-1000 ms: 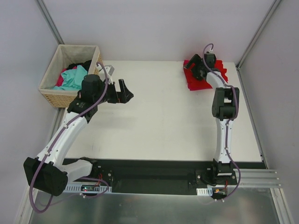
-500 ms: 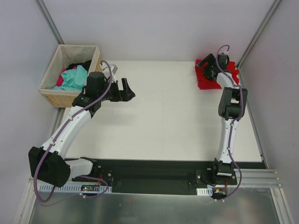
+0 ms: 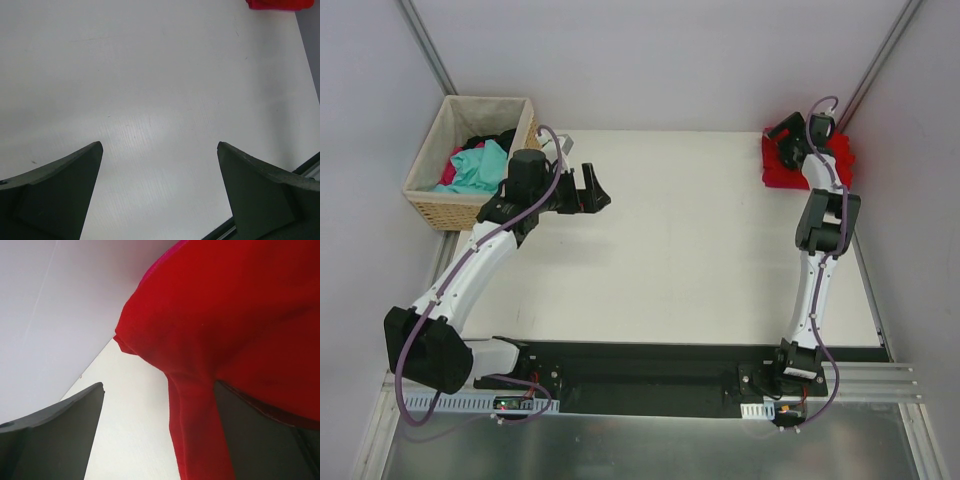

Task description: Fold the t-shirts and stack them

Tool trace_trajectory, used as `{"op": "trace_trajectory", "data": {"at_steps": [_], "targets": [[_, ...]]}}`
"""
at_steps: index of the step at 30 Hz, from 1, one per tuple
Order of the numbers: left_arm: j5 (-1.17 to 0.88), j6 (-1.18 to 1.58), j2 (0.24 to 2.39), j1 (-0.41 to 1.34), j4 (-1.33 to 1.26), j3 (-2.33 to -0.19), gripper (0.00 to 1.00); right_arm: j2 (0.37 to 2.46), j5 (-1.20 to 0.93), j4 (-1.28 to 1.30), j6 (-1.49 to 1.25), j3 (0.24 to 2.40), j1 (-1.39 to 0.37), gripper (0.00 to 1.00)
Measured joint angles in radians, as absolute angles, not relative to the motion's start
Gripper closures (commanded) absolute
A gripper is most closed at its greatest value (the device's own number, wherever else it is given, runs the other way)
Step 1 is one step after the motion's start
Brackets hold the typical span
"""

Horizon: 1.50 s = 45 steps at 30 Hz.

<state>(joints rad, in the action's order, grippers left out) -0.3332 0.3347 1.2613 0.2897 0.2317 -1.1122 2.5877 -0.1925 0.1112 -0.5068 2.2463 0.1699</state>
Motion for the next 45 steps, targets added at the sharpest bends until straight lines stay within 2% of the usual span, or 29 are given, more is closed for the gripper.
{"op": "trace_trajectory", "data": {"at_steps": [6, 11, 16, 25, 30, 37, 45], "targets": [[-0.292, 0.322, 1.249, 0.296, 0.233, -1.112, 0.01, 2.545, -0.185, 0.08, -0.463, 2.179, 0.154, 0.03], [-0.232, 0.296, 1.18, 0.289, 0.242, -1.112, 0.01, 2.443, -0.172, 0.158, -0.385, 2.136, 0.112, 0.03], [-0.21, 0.271, 1.133, 0.214, 0.263, -1.148, 0.01, 2.208, -0.155, 0.226, -0.292, 2.061, 0.007, 0.03], [-0.126, 0.216, 1.205, 0.003, 0.32, -1.267, 0.01, 1.623, -0.116, 0.28, -0.178, 1.823, -0.306, 0.04], [-0.071, 0.21, 1.335, -0.12, 0.339, -1.414, 0.01, 1.406, -0.054, 0.29, -0.162, 1.554, -0.439, 0.04], [0.037, 0.202, 1.655, -0.189, 0.367, -1.631, 0.05, 1.28, 0.027, 0.348, -0.156, 1.229, -0.625, 0.04], [0.12, 0.166, 1.937, -0.232, 0.425, -1.826, 0.04, 1.058, 0.078, 0.377, -0.141, 1.039, -0.69, 0.03]]}}
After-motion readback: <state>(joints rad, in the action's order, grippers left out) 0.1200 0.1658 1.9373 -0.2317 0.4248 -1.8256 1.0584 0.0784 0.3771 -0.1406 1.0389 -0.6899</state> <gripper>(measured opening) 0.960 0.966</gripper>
